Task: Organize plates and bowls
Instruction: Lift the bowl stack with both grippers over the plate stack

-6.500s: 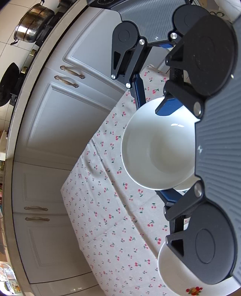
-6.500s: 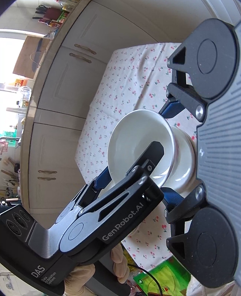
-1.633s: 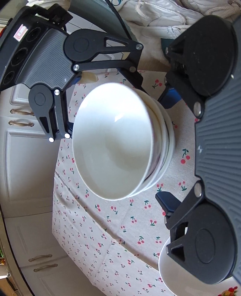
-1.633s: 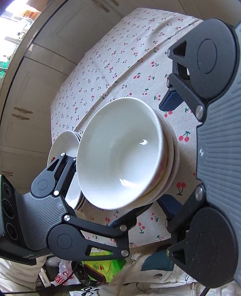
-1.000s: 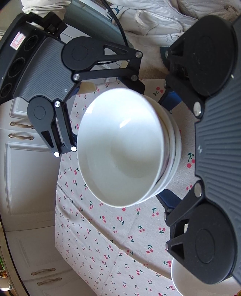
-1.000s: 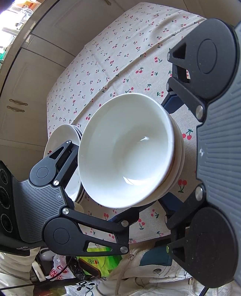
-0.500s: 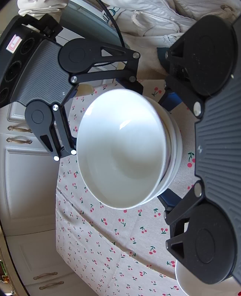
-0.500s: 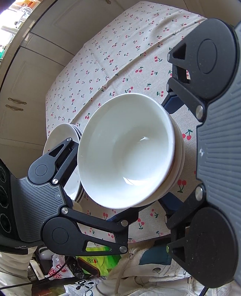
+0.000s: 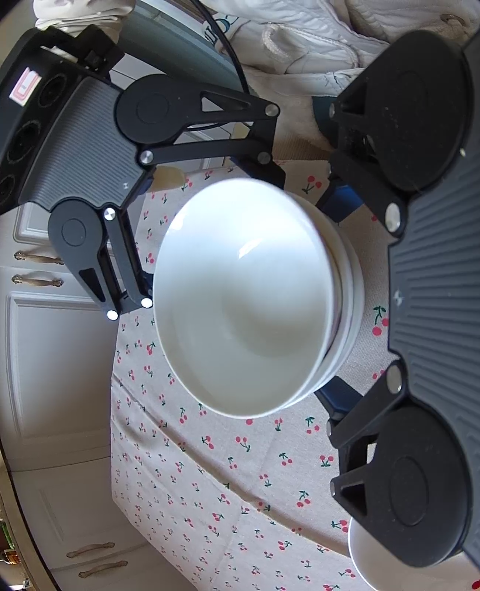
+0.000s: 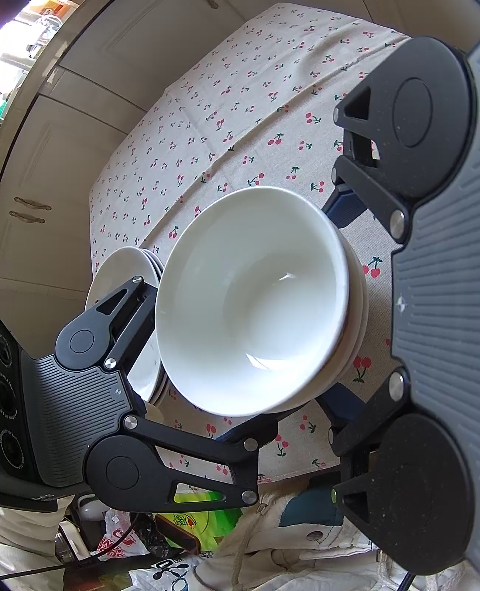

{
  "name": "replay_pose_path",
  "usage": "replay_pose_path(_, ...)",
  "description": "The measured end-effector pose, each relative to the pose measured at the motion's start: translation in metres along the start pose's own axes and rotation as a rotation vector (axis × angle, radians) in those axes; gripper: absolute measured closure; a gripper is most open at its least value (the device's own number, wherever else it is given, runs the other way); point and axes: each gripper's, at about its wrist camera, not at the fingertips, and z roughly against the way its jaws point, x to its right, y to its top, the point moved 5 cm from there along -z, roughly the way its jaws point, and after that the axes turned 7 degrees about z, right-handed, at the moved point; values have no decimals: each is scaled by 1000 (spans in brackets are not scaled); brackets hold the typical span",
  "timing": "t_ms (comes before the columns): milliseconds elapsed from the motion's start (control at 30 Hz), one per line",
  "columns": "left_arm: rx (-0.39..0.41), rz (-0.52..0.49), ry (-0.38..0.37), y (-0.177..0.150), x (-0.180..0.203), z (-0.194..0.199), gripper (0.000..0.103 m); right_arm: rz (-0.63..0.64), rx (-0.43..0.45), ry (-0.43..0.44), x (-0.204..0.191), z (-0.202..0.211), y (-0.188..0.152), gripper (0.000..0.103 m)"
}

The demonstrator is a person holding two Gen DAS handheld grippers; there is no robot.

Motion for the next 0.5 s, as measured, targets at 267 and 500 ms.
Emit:
replay_pose_path(267, 17, 11, 16, 1, 4, 14, 15, 23, 4, 1, -4, 10, 7, 11)
replay_pose_path(500, 54, 20, 54, 1, 4, 38, 15, 80, 18, -18, -8, 23, 29, 11)
